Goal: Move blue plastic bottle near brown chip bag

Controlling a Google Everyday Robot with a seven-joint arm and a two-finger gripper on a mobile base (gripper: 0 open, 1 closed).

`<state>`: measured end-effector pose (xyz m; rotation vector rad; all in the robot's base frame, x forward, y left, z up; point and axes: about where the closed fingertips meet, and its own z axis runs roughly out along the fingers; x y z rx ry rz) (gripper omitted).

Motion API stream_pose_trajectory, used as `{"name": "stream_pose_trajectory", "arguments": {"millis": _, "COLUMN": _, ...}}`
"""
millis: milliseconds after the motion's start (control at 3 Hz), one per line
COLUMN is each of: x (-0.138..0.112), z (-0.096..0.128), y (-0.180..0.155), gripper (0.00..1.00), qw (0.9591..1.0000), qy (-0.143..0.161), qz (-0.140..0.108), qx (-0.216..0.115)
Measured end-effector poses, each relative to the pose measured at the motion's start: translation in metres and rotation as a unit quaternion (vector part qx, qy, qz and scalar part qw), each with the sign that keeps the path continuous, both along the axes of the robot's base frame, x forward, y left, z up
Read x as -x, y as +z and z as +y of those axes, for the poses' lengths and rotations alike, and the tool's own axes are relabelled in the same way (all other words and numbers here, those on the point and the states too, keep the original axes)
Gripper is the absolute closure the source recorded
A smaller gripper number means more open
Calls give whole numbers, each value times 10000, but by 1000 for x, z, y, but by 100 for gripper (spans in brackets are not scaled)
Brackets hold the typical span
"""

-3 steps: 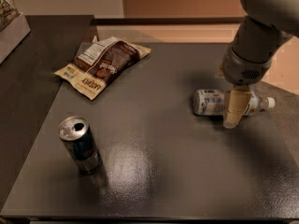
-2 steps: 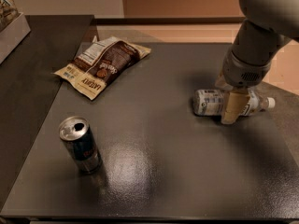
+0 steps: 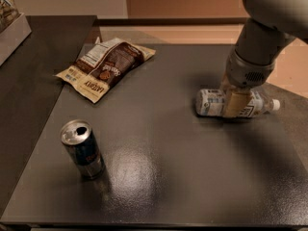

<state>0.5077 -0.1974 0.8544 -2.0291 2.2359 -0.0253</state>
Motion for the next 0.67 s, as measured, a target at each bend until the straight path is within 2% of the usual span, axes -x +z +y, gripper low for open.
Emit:
{"name": "stream_pose_trajectory", "arguments": {"millis": 333, "x": -10, "z": 19, "y": 19, "gripper": 99, "qw": 9998, "qy": 161, "qz": -117, "qx": -64}}
{"name": "stream_pose_trajectory", "arguments": {"millis": 667, "x": -26, "z": 51, "y": 39, "gripper": 100, "qw": 9985, "qy": 456, "qz": -296, "qx": -88}}
